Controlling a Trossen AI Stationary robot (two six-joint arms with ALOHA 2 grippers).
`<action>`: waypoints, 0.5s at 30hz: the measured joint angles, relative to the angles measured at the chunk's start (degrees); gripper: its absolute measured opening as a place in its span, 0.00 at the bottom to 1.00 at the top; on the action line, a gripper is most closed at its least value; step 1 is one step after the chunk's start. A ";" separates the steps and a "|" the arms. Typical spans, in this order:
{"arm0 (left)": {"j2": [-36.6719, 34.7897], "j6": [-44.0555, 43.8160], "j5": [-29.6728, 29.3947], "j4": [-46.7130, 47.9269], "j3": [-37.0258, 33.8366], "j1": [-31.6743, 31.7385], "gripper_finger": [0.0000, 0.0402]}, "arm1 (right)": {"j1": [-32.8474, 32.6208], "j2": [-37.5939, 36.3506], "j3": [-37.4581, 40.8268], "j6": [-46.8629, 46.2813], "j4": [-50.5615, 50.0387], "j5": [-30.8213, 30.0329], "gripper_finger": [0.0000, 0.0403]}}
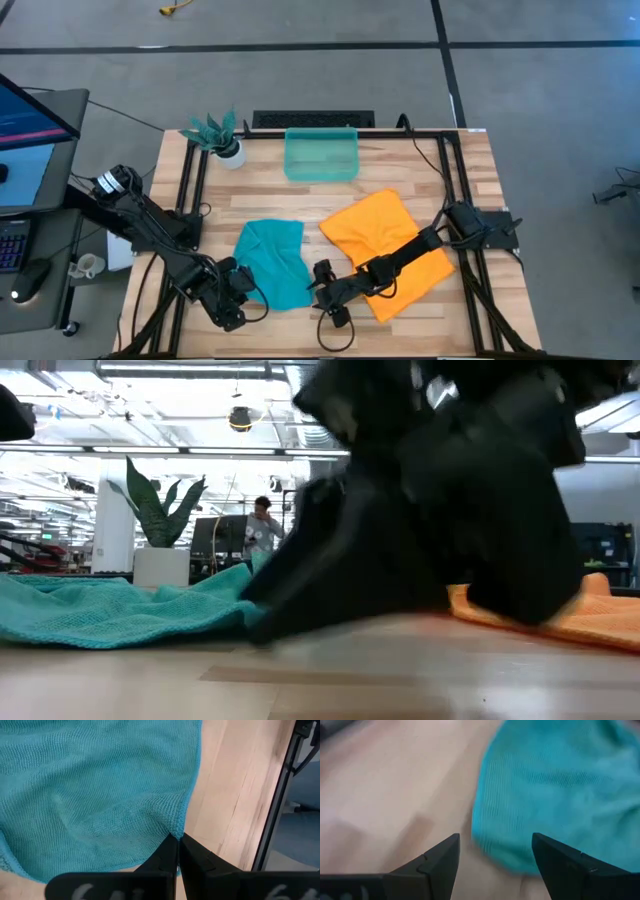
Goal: Roll microfiber towels into tight, uniform cylinder then place into a basket
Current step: Fold the blue microfiber cloth
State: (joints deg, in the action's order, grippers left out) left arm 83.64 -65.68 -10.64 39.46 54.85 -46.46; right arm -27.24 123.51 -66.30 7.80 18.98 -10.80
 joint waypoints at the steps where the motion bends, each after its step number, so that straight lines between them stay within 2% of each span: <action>1: 0.00 0.04 -0.24 0.02 0.00 -0.01 0.00 | 0.00 0.32 -0.09 -0.05 0.32 -0.05 0.67; 10: 0.00 0.41 -1.22 0.04 0.00 -0.02 0.00 | -0.07 2.16 -0.31 -5.01 1.81 -2.55 0.65; 15: 0.00 1.86 -1.45 0.04 0.00 -0.01 0.00 | -0.23 1.72 -0.22 -5.34 0.87 -4.55 0.54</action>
State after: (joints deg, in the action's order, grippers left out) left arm 83.64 -63.82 -12.09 39.51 54.85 -46.46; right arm -27.48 125.23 -66.52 2.46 19.85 -15.35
